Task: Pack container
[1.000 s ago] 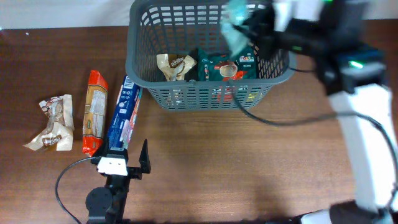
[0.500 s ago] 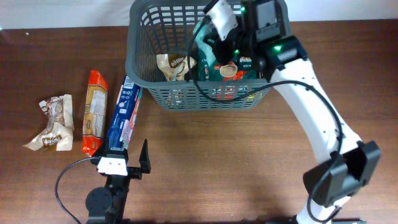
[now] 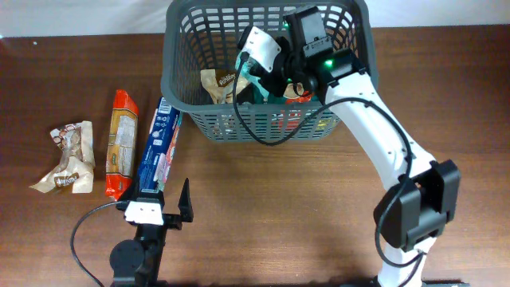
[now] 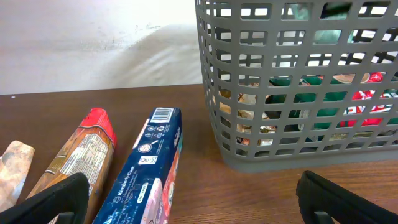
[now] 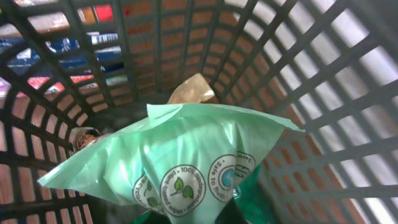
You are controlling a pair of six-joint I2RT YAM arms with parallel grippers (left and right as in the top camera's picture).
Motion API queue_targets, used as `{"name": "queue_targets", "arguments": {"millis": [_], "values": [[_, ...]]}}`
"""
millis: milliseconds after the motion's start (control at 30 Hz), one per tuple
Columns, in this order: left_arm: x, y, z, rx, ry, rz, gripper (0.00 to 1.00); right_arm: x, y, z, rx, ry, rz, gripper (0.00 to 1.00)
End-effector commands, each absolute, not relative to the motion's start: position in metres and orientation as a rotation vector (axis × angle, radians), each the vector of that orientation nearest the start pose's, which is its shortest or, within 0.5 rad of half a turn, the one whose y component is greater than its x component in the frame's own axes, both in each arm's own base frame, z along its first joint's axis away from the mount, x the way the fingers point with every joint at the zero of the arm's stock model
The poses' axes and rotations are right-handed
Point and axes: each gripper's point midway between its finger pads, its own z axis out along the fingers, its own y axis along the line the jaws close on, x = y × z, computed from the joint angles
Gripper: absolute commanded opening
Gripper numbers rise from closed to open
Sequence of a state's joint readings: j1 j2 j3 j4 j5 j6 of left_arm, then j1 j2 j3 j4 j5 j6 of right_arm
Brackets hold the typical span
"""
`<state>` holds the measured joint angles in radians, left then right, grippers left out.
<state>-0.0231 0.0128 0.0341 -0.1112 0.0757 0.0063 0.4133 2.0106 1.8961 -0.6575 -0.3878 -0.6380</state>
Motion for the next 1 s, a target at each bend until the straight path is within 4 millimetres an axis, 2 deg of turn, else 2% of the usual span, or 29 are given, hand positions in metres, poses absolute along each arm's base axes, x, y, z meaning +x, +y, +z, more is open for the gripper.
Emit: {"name": "queue_targets", "arguments": {"millis": [0, 100, 200, 233, 367, 400, 467, 500, 600, 667, 733, 833, 900, 933, 967], "values": [[0.244, -0.02, 0.159, 0.085, 1.657, -0.084, 0.99, 0.477, 0.289, 0.207, -1.315, 1.907, 0.391, 0.59], [0.244, -0.02, 0.159, 0.085, 1.657, -0.084, 0.99, 0.479, 0.287, 0.213, -1.237, 1.952, 0.411, 0.61], [0.244, -0.02, 0.159, 0.085, 1.657, -0.084, 0.99, 0.483, 0.28, 0.24, -1.077, 2.008, 0.415, 0.66], [0.244, -0.02, 0.159, 0.085, 1.657, -0.084, 0.99, 0.482, 0.271, 0.269, -0.98, 2.024, 0.414, 0.66], [0.244, -0.02, 0.159, 0.085, 1.657, -0.084, 0.99, 0.467, 0.245, 0.342, -0.836, 2.019, 0.409, 0.63], [0.244, -0.02, 0.159, 0.085, 1.657, -0.084, 0.99, 0.461, 0.233, 0.365, -0.789, 2.013, 0.389, 0.63], [0.244, -0.02, 0.159, 0.085, 1.657, -0.084, 0.99, 0.451, 0.213, 0.398, -0.728, 1.996, 0.35, 0.63], [0.244, -0.02, 0.159, 0.085, 1.656, -0.084, 0.99, 0.444, 0.196, 0.419, -0.672, 1.987, 0.322, 0.63], [0.244, -0.02, 0.159, 0.085, 1.657, -0.084, 0.99, 0.426, 0.155, 0.462, -0.54, 1.955, 0.285, 0.63], [0.244, -0.02, 0.159, 0.085, 1.656, -0.084, 0.99, 0.412, 0.123, 0.485, -0.451, 1.937, 0.258, 0.71], [0.244, -0.02, 0.159, 0.085, 1.656, -0.084, 0.99, 0.398, 0.087, 0.499, -0.374, 1.929, 0.204, 0.76], [0.244, -0.02, 0.159, 0.085, 1.657, -0.084, 0.99, 0.382, 0.029, 0.511, -0.219, 1.929, 0.115, 0.77], [0.244, -0.02, 0.159, 0.085, 1.657, -0.084, 0.99, 0.374, -0.01, 0.516, -0.046, 1.93, 0.092, 0.8], [0.244, -0.02, 0.159, 0.085, 1.656, -0.084, 0.99, 0.368, -0.046, 0.514, 0.111, 1.937, 0.073, 0.81], [0.244, -0.02, 0.159, 0.085, 1.657, -0.084, 0.99, 0.364, -0.066, 0.509, 0.207, 1.951, 0.067, 0.82]]}}
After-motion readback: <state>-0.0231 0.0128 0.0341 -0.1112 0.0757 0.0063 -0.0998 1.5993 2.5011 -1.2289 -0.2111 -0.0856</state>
